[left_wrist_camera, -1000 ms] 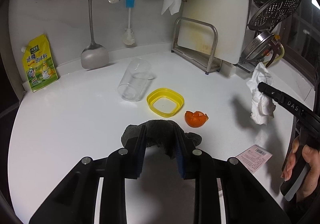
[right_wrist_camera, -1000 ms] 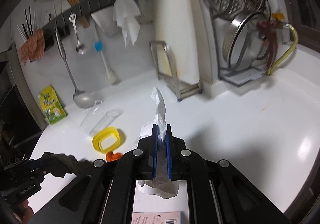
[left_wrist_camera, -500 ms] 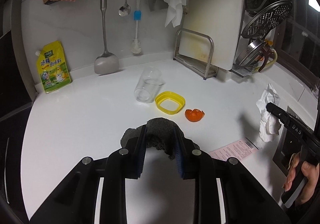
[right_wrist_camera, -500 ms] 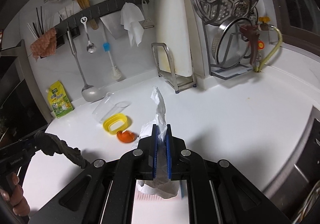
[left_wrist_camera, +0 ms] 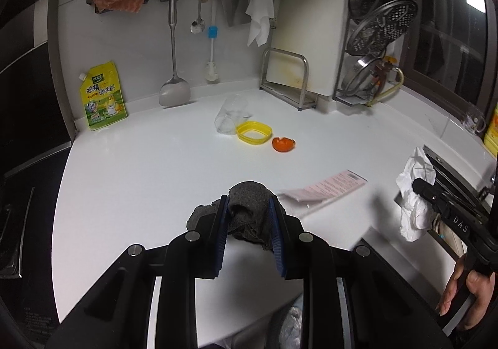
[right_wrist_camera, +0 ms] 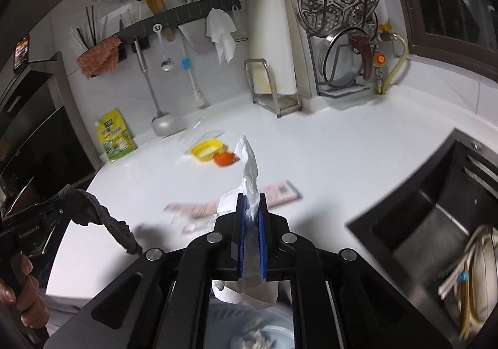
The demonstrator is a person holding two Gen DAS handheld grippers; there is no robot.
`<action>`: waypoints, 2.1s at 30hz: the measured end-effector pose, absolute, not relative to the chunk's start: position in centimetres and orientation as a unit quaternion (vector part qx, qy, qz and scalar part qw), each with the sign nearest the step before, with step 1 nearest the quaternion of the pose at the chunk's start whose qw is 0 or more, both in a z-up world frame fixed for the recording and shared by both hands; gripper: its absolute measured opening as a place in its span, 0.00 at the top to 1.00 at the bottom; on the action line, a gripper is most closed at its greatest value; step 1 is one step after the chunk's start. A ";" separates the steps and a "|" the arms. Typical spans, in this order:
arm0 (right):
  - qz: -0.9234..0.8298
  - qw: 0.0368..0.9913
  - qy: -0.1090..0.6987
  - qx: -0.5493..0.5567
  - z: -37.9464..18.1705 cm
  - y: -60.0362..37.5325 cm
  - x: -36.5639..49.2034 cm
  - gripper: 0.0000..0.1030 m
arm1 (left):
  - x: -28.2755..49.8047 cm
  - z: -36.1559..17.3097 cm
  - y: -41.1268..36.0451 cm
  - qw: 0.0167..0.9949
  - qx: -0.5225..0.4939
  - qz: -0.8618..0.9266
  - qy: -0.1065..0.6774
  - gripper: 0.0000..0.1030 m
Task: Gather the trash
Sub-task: 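Carry the sock and tissue over the grey bin with both grippers, then open both grippers to drop the sock and tissue into the bin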
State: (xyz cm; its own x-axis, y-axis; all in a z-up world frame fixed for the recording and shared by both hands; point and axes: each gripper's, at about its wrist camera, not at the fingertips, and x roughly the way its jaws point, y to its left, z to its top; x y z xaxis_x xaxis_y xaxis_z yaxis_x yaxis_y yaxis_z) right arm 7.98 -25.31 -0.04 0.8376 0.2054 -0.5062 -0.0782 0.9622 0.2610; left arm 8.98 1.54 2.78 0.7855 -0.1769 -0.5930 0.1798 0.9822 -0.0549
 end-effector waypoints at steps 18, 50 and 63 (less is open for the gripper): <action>0.053 0.939 0.315 0.127 -4.8 -22.8 -3.9 0.93 | -0.7 0.1 -1.3 0.937 0.034 -0.133 0.322 0.76; 0.042 0.908 0.384 0.163 -12.7 -23.5 -6.9 0.93 | -2.4 -8.9 -5.4 0.906 0.055 -0.144 0.395 0.76; 0.043 0.902 0.397 0.164 -13.6 -23.3 -5.9 0.93 | -1.7 -10.6 -5.3 0.899 0.061 -0.143 0.410 0.74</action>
